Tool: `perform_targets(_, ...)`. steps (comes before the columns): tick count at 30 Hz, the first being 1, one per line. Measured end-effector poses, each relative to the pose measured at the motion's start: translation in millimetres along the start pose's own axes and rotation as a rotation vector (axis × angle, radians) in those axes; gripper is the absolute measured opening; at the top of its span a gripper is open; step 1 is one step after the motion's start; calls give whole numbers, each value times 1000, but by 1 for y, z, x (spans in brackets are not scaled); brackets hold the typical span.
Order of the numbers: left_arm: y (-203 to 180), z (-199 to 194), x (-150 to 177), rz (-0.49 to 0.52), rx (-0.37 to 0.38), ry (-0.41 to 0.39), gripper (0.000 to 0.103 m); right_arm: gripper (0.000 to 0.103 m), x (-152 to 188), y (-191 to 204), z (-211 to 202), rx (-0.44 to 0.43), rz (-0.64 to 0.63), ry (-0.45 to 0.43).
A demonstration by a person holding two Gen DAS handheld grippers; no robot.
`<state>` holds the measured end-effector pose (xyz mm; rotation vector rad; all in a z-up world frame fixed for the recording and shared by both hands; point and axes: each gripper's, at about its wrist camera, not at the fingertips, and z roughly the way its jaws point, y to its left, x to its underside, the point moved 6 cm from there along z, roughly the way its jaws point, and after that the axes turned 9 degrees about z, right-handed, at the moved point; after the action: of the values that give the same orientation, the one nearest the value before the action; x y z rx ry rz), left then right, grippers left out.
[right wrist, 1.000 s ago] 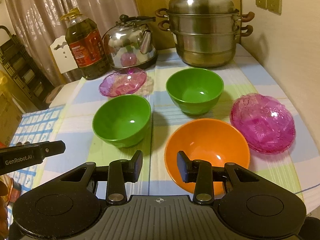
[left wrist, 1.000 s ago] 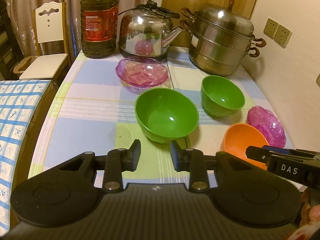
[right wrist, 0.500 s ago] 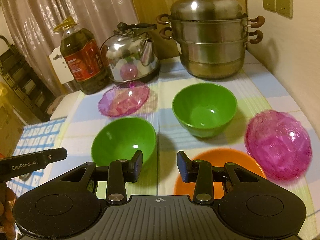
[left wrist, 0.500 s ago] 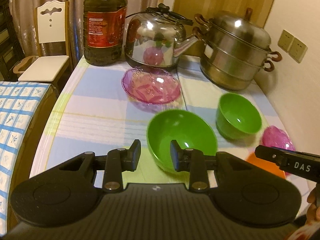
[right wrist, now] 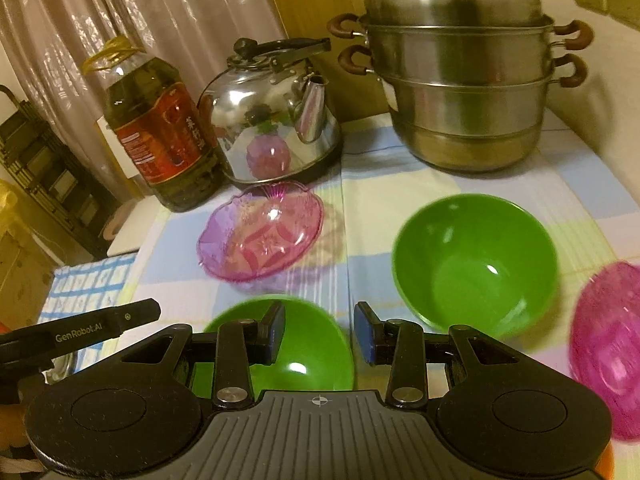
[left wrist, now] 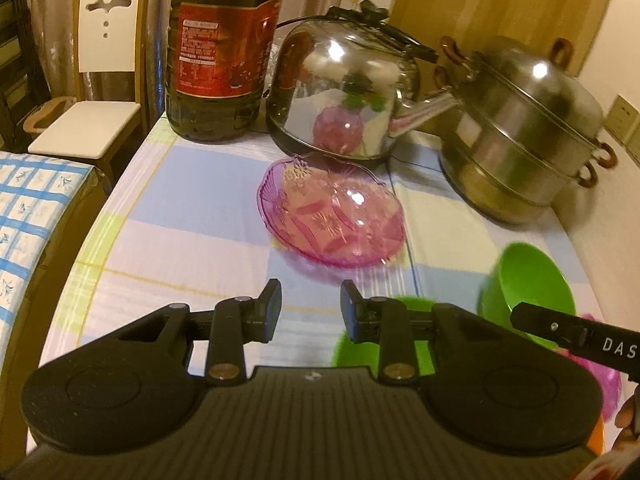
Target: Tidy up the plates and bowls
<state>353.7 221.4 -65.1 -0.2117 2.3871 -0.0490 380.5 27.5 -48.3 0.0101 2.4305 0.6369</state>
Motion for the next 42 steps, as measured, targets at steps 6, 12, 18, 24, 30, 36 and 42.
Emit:
perform_targets(6,14,39,-14,-16,-9,4,33,38,-23,3,39,-9,0,17)
perform_targets(12,28,74,-22,-33,-21,19,34,38,-39,3,79,-6,0,46)
perform_targets(18,39,98,-31,-51,-25,-1,35,39,-46,6,117,-15,10,94)
perform_targets(24,42,120,-33,-40,-31,19,35,39,-52,7,151,2,22,141)
perform_targets(30,46,133,-32,-57,-17,30,34,39,-54,7,178,26,28,183)
perform_targets(36,50,140,-30,-66,-14,38,29,39,-53,6,194,12,56,211)
perform_targets(42,49,145,-26,-78,7,53,19,38,-50,2,201,16,76,229)
